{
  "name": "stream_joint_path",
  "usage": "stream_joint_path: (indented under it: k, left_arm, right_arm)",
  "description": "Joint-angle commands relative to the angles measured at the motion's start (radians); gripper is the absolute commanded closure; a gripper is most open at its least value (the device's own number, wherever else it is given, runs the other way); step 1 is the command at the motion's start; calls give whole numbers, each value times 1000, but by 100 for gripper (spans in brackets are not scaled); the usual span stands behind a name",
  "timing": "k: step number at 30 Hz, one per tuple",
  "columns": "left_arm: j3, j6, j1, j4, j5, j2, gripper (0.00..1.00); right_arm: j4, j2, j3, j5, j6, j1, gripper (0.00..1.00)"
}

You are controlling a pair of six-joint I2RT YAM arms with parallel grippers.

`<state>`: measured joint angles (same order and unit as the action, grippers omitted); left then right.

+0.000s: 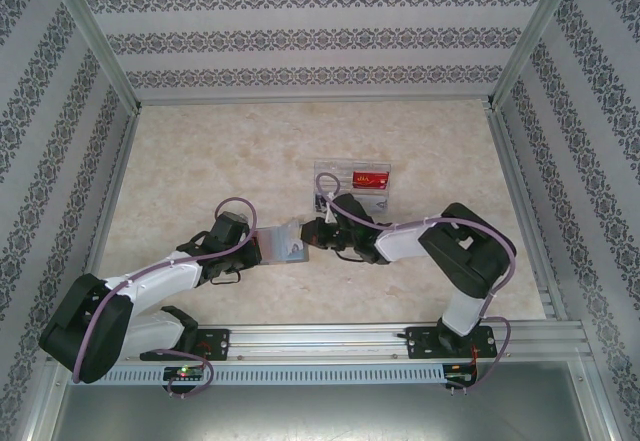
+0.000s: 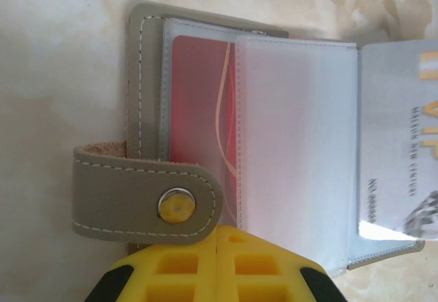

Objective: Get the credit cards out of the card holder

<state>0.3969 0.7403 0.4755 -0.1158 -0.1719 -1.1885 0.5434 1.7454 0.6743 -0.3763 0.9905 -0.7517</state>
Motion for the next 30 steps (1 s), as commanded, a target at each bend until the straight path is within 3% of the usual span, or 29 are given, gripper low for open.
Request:
stream_joint_path:
  k: [1,4,7,9,12,14,16,18,23,30]
  left_arm:
    - [5,-9,-12,-65,14,7,100]
    - [15,-12,-12,-85,11,27,100]
    - [26,-19,-11,-99,-7,73,100]
    - [25,-24,-11,-97,-26,112,93]
    - [21,-36,-11,-83,-58,179,69]
    - [11,-49,-12,-63,-77,225,35]
    - [1,-58,-12,-50,-88,263,13]
    - [-14,-63,-11,-34,-98,299,3]
    - [-35,-65,-11,-35,-133,392,0]
    - [-59,-44,-11,-83,-124,533,0]
  right_arm:
    - [-28,-77,-33,-23,-58,34,100]
    - [-108,-169,-36,-19,-124,54,100]
    - [-317,-288,10,26,-265,59,100]
    - [-478,-366,60,81,-389,57,100]
    - [-691,-467,135,215,-586,46,100]
    - [-788,-521,172,285,-745,41,100]
    - [-828,-569,177,326,-890,36,100]
    - [-844,-606,163,338,-999,38,100]
    - [-915,-623,152,324,-1266,27,100]
    - [-958,-570,143,523,-1587,28,100]
